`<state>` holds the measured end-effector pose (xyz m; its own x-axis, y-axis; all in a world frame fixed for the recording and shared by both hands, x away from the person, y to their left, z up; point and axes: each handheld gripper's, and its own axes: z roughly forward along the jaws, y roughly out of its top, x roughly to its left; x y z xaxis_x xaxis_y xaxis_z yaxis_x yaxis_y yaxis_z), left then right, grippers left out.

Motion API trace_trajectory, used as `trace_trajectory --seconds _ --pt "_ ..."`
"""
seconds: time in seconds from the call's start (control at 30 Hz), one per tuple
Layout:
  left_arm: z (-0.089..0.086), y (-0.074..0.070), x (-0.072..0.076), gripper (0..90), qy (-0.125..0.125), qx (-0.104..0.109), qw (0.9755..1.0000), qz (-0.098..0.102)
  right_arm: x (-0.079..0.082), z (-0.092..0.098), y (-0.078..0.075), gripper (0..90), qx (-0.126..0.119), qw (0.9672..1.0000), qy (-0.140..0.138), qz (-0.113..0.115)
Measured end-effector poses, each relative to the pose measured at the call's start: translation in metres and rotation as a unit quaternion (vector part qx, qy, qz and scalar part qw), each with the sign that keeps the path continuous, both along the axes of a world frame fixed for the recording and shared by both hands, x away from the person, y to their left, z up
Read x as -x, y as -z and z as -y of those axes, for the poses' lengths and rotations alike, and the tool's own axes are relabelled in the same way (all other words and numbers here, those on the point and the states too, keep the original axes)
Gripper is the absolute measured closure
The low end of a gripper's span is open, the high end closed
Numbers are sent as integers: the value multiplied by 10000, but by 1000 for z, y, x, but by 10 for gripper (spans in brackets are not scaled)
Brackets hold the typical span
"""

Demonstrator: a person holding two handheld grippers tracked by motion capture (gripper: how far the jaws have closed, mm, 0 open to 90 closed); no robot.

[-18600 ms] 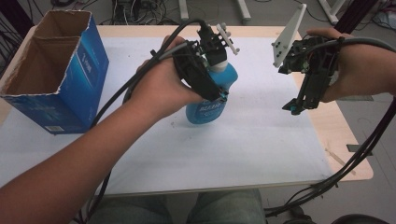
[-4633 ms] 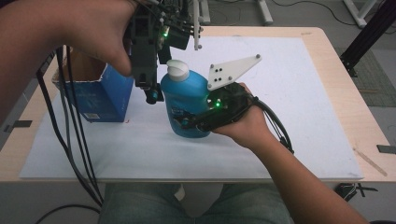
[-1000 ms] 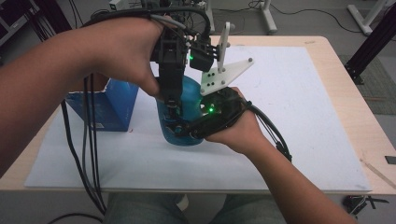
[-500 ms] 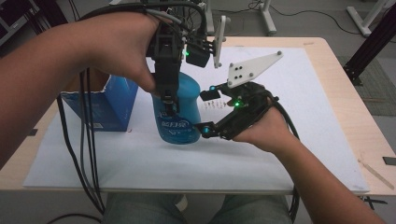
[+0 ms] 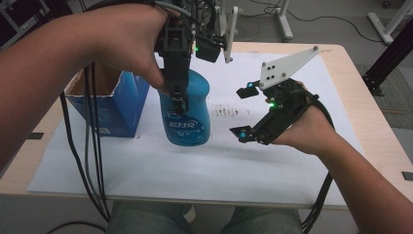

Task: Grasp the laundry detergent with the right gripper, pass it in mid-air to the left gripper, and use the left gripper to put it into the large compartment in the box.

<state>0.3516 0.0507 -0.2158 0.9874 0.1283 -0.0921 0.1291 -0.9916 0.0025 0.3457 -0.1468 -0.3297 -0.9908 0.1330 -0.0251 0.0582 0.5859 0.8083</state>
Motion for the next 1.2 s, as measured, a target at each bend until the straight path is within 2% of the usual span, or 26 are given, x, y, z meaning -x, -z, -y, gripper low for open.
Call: trace_trajectory --seconds 0.1,0.2,0.23,0.27,0.3,0.33,0.47,0.5,0.53,0.57,0.67,0.77,0.8,0.83,0.87,0.9,0.97,1.03,1.07,1.2 --pt "-1 -4 -2 389 -108 27 9999 -19 -2 5 -7 6 201 9998 5 50" --pt "-4 -9 -5 390 -250 52 9997 -39 -5 9 -13 5 538 9985 -29 89" --pt "-6 -12 -7 389 -385 78 9992 -47 -7 11 -15 5 682 9975 -43 154" --pt "-6 -12 -7 389 -385 78 9992 -47 -8 13 -18 5 855 9962 -69 159" --pt "-8 -15 -9 389 -482 85 9988 -55 -8 13 -18 5 855 9962 -69 159" --pt "-13 -20 -12 389 -651 134 9978 -52 -9 16 -23 5 1207 9924 -123 199" --pt "-24 -35 -18 389 -1075 211 9940 -27 -11 20 -34 5 1766 9835 -277 278" --pt "-28 -40 -20 389 -1224 232 9922 -30 -12 22 -37 5 1859 9816 -305 309" --pt "-28 -40 -20 389 -1224 232 9922 -30 -13 23 -41 5 1930 9802 -308 313" --pt "-35 -48 -23 389 -1454 256 9890 -22 -14 25 -44 5 1971 9793 -326 314" --pt "-47 -60 -27 388 -1802 281 9832 -3 -17 30 -52 5 2094 9766 -372 320" --pt "-59 -72 -30 388 -2101 246 9774 51 -18 34 -56 5 2333 9715 -354 230" --pt "-64 -77 -32 388 -2228 259 9745 65 -18 35 -56 5 2404 9698 -365 205" --pt "-64 -77 -32 388 -2228 259 9745 65 -18 35 -56 5 2404 9698 -365 205" --pt "-69 -81 -33 388 -2341 277 9718 76 -20 38 -57 5 2539 9663 -401 106" --pt "-77 -87 -36 388 -2559 310 9661 113 -21 39 -57 6 2597 9648 -409 79" --pt "-88 -93 -39 388 -2815 326 9589 128 -22 40 -56 6 2655 9632 -429 23" --pt "-99 -99 -42 388 -3111 348 9496 180 -24 42 -55 5 2721 9614 -409 12" --pt "-105 -101 -43 389 -3273 366 9440 195 -24 43 -55 6 2737 9610 -398 -16" --pt "-130 -112 -47 389 -4008 460 9146 269 -26 45 -54 6 2772 9600 -391 -6"
